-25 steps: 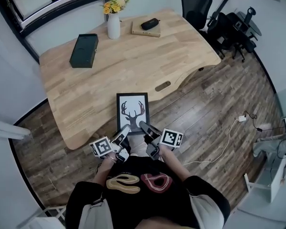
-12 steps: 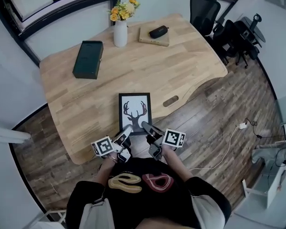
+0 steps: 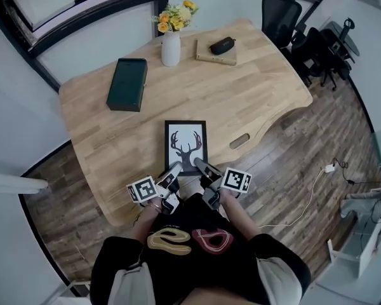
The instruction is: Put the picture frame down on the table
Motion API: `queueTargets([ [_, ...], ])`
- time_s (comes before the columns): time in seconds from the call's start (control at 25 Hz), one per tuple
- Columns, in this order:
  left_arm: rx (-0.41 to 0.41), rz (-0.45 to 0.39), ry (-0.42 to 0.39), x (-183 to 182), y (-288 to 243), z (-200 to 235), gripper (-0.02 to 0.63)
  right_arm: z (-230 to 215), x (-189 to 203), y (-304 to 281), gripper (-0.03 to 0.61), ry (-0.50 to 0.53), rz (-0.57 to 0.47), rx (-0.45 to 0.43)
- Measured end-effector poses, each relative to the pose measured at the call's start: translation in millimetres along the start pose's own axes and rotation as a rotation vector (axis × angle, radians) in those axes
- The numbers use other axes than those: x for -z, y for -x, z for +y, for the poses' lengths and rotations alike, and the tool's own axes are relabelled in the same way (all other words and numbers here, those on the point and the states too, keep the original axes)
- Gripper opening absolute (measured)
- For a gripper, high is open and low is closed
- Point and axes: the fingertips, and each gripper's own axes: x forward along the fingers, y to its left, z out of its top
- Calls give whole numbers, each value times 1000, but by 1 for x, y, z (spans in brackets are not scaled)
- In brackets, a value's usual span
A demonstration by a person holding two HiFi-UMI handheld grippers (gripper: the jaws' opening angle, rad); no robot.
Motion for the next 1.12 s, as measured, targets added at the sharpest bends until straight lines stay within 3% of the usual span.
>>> queueTargets([
  [0.44, -4, -24, 0, -24, -17, -4, 63, 3, -25, -15, 86, -16, -16, 17],
  [1.12, -55, -94, -16, -71, -78, -11, 66, 3, -102, -46, 78, -36, 23, -50],
])
